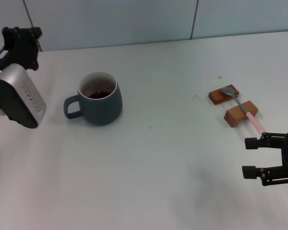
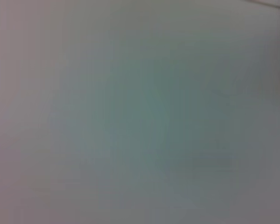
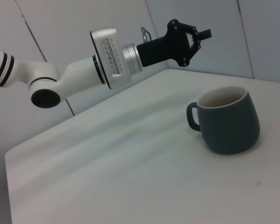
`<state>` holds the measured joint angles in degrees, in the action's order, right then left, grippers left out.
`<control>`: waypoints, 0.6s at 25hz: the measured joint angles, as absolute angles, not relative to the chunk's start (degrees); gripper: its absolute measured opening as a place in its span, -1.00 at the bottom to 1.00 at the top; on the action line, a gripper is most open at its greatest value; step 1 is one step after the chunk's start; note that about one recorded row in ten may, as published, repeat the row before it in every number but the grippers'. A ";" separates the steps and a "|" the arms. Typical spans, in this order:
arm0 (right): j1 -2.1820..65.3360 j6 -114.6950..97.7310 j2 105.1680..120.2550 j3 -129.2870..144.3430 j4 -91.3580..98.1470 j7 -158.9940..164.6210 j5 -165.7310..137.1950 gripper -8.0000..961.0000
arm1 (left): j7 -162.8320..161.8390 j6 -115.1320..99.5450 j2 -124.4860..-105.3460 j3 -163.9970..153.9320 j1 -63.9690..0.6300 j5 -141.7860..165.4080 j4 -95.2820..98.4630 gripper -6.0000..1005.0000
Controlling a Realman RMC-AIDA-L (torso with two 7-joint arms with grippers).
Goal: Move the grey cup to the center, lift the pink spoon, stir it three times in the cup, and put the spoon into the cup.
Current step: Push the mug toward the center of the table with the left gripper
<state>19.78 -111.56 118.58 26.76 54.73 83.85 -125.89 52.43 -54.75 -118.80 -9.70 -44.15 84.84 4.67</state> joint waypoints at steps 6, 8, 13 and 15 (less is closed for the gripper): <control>19.90 -111.56 118.71 26.71 54.76 83.85 -125.85 0.69 | 56.27 -53.98 -119.05 -10.76 -45.48 84.83 1.27 -0.99; 19.90 -111.55 118.73 26.72 54.76 83.85 -125.85 0.68 | 57.29 -53.55 -119.04 -11.22 -45.91 84.81 0.29 -0.99; 19.74 -111.53 118.74 26.67 54.76 83.85 -125.85 0.68 | 57.82 -51.99 -119.06 -12.06 -46.80 84.80 -0.98 -0.99; 19.70 -111.52 118.74 26.64 54.75 83.85 -125.85 0.68 | 57.87 -51.59 -119.08 -12.16 -46.96 84.81 -1.28 -0.99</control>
